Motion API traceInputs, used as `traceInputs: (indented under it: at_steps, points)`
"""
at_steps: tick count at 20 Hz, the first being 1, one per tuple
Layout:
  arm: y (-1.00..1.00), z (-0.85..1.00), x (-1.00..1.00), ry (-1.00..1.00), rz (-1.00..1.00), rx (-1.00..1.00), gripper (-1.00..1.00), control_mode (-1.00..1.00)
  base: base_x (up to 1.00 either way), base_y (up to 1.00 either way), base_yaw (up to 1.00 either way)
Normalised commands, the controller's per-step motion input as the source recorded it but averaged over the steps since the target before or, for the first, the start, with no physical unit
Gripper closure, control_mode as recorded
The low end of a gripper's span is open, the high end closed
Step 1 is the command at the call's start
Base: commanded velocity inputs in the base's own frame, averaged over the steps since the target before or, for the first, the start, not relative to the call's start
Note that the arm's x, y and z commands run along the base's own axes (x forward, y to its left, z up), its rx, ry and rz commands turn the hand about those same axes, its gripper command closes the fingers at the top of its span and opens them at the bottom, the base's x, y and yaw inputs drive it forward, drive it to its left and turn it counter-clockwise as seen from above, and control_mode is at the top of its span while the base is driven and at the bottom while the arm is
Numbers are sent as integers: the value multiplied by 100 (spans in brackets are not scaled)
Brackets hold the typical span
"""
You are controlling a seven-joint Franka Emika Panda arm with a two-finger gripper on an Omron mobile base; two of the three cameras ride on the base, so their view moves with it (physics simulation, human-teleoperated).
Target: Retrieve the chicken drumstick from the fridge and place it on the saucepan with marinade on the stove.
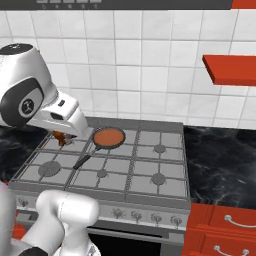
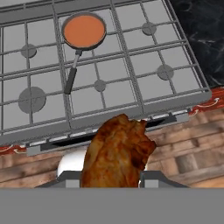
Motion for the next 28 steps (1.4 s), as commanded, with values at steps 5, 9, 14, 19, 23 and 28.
traceInputs:
  at_steps: [5, 9, 14, 19, 23, 28]
  points:
    - [75, -58, 100, 14, 3, -1, 100, -100, 0, 0, 0]
    - [42, -78, 100, 5, 5, 0, 100, -100, 0, 0, 0]
    - [0, -59, 100, 3, 10, 5, 100, -100, 0, 0, 0]
    - [-18, -49, 100, 1, 12, 5, 100, -100, 0, 0, 0]
    - [-21, -30, 94, 0, 10, 2, 100, -100, 0, 0, 0]
    - [-9, -16, 70, 1, 5, -3, 100, -100, 0, 0, 0]
